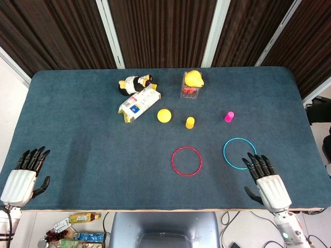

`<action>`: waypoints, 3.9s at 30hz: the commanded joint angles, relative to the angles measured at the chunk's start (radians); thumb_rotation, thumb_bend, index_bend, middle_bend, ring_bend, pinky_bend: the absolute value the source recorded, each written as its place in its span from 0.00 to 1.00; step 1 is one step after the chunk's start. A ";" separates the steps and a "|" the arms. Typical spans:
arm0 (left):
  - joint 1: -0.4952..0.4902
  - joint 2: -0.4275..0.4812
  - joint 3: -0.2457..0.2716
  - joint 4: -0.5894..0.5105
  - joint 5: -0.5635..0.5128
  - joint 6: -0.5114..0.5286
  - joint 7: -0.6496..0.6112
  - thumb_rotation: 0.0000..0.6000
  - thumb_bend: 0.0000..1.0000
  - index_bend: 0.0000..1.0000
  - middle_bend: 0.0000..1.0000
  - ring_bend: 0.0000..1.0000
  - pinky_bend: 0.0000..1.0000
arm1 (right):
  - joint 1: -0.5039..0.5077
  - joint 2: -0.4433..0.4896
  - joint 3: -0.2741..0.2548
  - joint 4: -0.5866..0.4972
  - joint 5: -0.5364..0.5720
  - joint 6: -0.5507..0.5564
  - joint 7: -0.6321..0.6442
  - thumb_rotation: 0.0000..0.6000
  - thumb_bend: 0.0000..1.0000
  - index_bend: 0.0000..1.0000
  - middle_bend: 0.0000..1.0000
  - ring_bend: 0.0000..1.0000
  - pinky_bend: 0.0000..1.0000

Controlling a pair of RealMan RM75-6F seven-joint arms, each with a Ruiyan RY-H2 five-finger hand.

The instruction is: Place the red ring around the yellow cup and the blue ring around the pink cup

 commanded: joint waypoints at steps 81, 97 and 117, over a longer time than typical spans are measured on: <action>0.012 0.042 0.004 0.000 0.008 0.013 -0.073 1.00 0.43 0.00 0.00 0.00 0.06 | 0.368 -0.447 0.048 0.440 0.113 -0.352 0.156 1.00 0.49 0.77 0.06 0.00 0.00; 0.010 0.042 0.004 -0.002 0.006 0.007 -0.070 1.00 0.43 0.00 0.00 0.00 0.06 | 0.427 -0.396 0.176 0.409 0.178 -0.344 0.112 1.00 0.49 0.78 0.07 0.00 0.00; 0.001 0.039 -0.007 0.000 -0.028 -0.021 -0.061 1.00 0.43 0.00 0.00 0.00 0.06 | 0.642 -0.528 0.339 0.759 0.407 -0.621 0.186 1.00 0.49 0.77 0.10 0.00 0.00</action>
